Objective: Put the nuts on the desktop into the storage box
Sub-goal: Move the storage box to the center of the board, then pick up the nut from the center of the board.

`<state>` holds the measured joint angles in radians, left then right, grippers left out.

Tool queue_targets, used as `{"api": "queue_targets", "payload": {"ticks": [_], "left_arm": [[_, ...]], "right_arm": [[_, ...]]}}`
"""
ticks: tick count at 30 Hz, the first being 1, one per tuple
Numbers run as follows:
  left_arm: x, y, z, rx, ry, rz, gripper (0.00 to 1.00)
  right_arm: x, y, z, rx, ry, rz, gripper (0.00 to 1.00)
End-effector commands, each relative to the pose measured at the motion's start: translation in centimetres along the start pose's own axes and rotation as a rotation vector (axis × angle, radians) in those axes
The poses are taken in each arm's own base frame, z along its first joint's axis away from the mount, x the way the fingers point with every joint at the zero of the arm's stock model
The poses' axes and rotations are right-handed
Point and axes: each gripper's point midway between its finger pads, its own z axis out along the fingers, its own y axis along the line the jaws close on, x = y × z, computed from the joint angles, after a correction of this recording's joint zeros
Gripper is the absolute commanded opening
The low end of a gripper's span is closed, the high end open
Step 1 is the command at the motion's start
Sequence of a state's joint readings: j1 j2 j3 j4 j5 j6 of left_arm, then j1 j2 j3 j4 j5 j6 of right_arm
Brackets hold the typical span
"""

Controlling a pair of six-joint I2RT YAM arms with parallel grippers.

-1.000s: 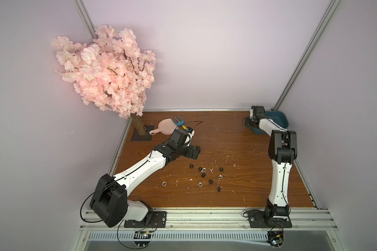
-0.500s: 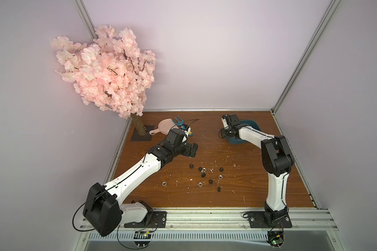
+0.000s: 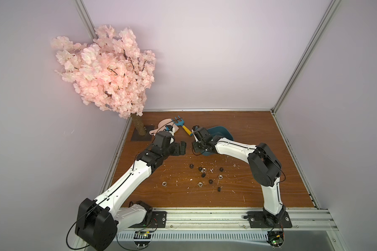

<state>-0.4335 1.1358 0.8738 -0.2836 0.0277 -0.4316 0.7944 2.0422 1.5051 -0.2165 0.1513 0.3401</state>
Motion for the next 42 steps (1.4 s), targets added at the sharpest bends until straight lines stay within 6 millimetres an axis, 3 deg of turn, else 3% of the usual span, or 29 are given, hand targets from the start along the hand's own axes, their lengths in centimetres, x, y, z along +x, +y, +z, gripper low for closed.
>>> {"api": "queue_targets", "payload": {"ticks": [1,7,10,14,19,24,27,32,37,42], "left_arm": [[-0.7,0.2,-0.4,0.004,-0.038,-0.040,1.00],[0.1,-0.1,-0.2,0.025,-0.015,-0.052,1.00],[0.8,-1.6,-0.1,0.078,-0.011,-0.027,1.00],[1.9,-4.0,0.0,0.111,0.007,0.024,1.00],[5.1,-3.2,0.5,0.106,0.077,-0.010,1.00],[8.3,-2.0,1.0,0.082,0.155,-0.011,1.00],[9.4,-2.4,1.2,0.115,0.189,-0.034,1.00],[10.5,-3.5,1.0,0.190,0.228,-0.029,1.00],[11.7,-6.7,0.5,0.390,0.285,0.032,1.00],[13.1,-9.7,1.0,0.464,0.297,0.107,0.98]], "right_arm": [[-2.3,1.4,-1.8,-0.083,-0.055,0.056,0.24],[-3.2,0.5,-7.3,-0.096,-0.139,0.026,0.34],[-2.4,-0.7,-10.3,-0.077,-0.166,0.015,0.36],[1.0,-1.9,-13.4,-0.098,-0.154,0.007,0.42],[6.6,-2.5,-15.8,-0.119,-0.092,-0.020,0.48],[11.9,-1.1,-16.6,-0.168,0.026,-0.083,0.51],[13.8,0.1,-16.4,-0.199,0.071,-0.091,0.51],[14.8,1.5,-15.9,-0.218,0.089,-0.080,0.53],[15.3,0.1,-15.7,-0.152,0.096,-0.013,0.57],[16.2,-1.9,-16.2,-0.112,0.131,0.099,0.60]]}}
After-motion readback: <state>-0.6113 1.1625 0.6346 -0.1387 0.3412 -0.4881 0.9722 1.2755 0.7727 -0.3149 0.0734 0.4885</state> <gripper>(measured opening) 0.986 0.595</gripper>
